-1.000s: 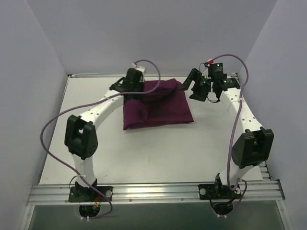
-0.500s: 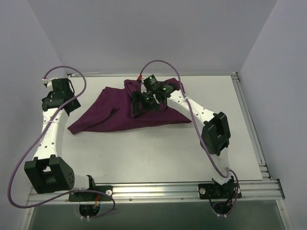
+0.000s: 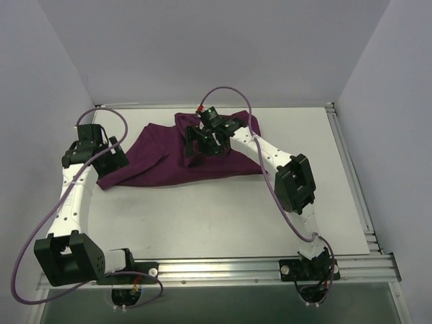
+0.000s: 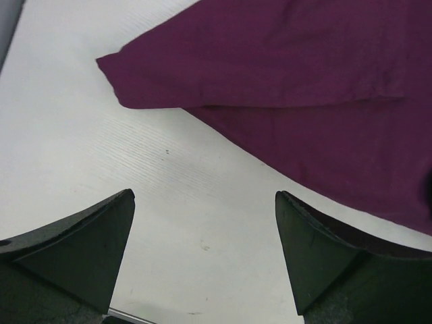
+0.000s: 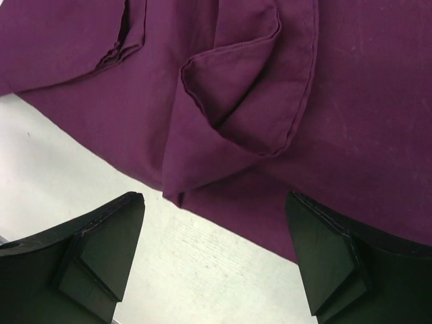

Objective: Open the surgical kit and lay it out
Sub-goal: Open the surgical kit at the center of the board.

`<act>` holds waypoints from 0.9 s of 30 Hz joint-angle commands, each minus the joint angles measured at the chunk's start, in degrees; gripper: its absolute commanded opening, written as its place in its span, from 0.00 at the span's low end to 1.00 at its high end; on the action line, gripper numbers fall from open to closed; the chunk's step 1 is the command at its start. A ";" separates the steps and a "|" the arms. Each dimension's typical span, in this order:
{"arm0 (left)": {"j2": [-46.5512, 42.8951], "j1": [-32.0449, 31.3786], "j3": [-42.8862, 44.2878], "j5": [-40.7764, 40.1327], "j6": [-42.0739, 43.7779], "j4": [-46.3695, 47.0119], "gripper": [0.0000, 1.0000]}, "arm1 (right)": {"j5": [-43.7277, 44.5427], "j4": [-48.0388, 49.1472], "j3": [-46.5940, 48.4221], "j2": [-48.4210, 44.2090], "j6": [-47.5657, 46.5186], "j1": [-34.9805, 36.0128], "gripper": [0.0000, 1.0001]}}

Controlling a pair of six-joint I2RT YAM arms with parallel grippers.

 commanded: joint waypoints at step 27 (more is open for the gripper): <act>-4.43 -3.51 -0.72 12.85 0.62 2.12 0.94 | 16.91 1.30 -2.59 -7.98 0.20 -16.45 0.00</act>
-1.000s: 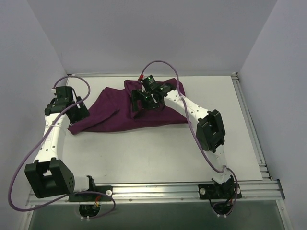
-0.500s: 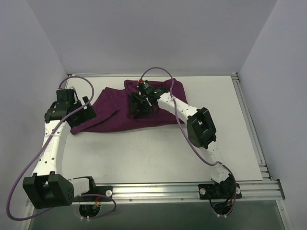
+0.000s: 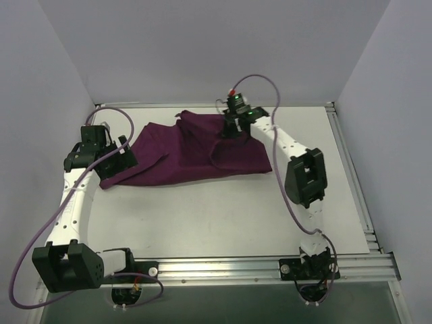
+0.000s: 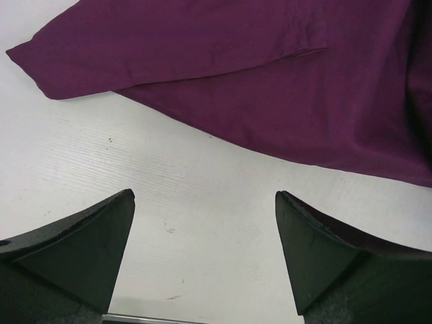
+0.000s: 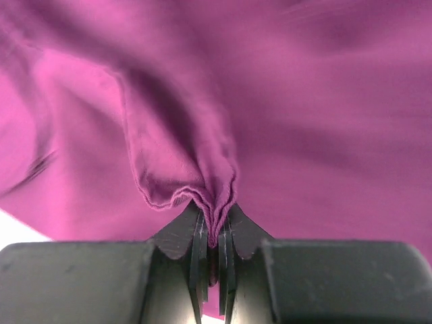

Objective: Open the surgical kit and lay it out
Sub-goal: Open the surgical kit at the center of the board.

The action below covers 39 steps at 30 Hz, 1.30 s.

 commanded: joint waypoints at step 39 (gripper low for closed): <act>32.69 -11.94 12.25 -5.72 12.31 19.39 0.90 | -1.14 -5.76 -23.21 -29.75 -2.77 -24.94 1.00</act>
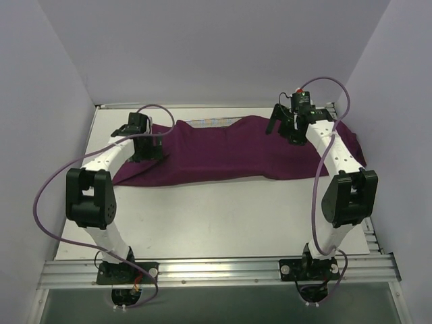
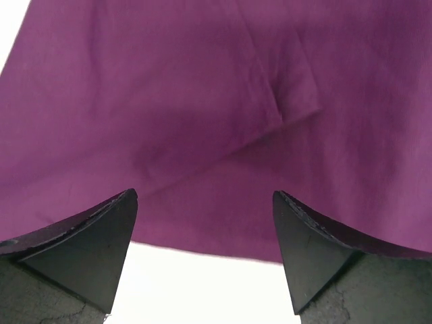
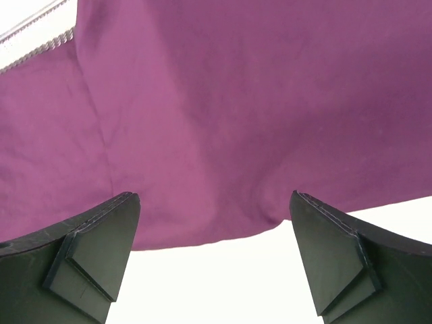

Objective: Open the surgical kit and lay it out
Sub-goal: Open the surgical kit at the center of the board.

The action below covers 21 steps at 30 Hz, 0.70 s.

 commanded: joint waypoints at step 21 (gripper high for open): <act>14.19 -4.25 11.45 -9.84 0.60 2.13 0.67 | -4.52 0.65 -0.35 -3.09 -1.06 -0.57 0.99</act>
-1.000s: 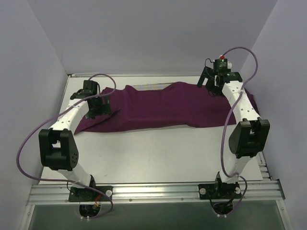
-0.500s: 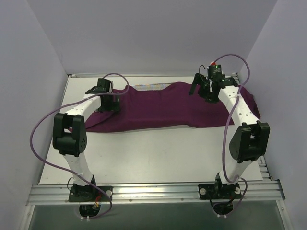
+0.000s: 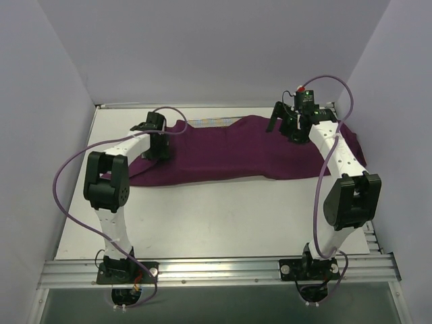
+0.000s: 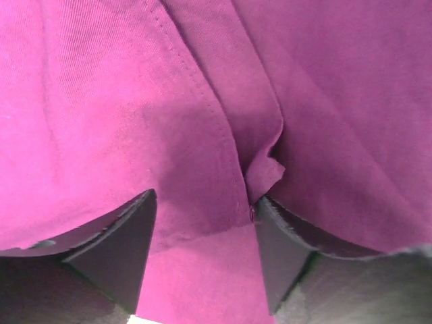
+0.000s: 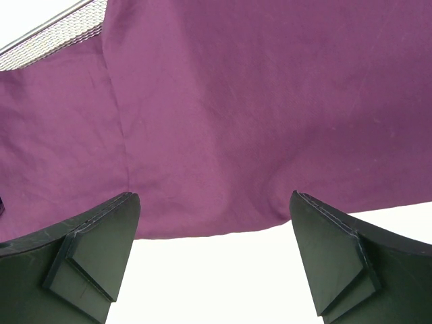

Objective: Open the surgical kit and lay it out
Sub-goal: Open the surgical kit at the center of the board.

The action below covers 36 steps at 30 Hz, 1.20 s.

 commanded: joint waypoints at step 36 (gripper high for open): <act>0.33 9.13 36.74 -12.29 -1.74 -21.91 0.94 | 13.97 -0.87 16.69 15.79 10.16 3.03 1.00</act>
